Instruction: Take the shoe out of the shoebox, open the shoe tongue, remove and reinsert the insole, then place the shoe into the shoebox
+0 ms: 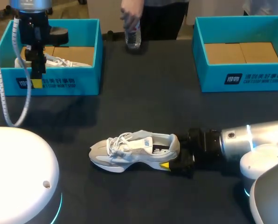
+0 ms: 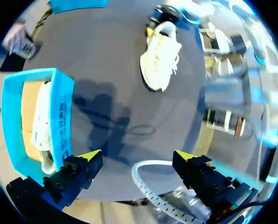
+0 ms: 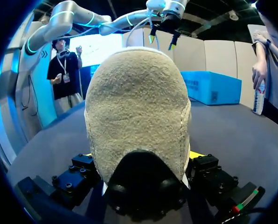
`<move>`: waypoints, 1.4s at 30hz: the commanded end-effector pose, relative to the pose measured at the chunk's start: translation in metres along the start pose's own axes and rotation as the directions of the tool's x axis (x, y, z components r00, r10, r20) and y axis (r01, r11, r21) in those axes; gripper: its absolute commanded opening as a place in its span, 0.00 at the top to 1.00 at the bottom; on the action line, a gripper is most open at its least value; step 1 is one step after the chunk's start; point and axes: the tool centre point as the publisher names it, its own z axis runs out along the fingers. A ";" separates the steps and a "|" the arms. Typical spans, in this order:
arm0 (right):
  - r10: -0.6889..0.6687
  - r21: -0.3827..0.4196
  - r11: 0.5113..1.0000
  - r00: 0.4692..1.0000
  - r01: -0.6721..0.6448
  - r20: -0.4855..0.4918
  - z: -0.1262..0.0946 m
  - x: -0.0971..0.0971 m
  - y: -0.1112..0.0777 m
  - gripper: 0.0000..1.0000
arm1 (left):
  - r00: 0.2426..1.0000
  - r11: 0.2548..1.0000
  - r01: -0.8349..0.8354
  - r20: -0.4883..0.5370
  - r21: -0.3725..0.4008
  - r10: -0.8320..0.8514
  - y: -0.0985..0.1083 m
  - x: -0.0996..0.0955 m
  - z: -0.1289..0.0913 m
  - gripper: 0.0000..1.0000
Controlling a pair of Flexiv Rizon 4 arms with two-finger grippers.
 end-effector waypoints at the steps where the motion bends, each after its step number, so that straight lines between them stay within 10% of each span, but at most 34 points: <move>1: -0.001 0.003 1.000 1.000 0.001 0.002 0.004 0.001 -0.002 1.00 | 0.661 0.618 0.750 -0.244 0.237 -0.709 0.003 0.014 -0.002 0.00; 19: -0.001 0.003 1.000 1.000 0.001 0.002 0.004 0.001 -0.002 1.00 | 0.636 0.592 0.770 -0.216 0.238 -0.741 0.000 0.020 -0.003 0.00; 30: -0.001 0.003 1.000 1.000 0.001 0.002 0.004 0.001 -0.002 1.00 | 0.468 0.383 0.838 -0.149 0.389 -0.871 -0.023 0.047 0.024 0.00; 42: -0.001 0.003 1.000 1.000 0.001 0.002 0.004 0.001 -0.002 1.00 | 0.334 0.284 0.916 -0.147 0.283 -0.931 -0.052 0.068 0.036 0.00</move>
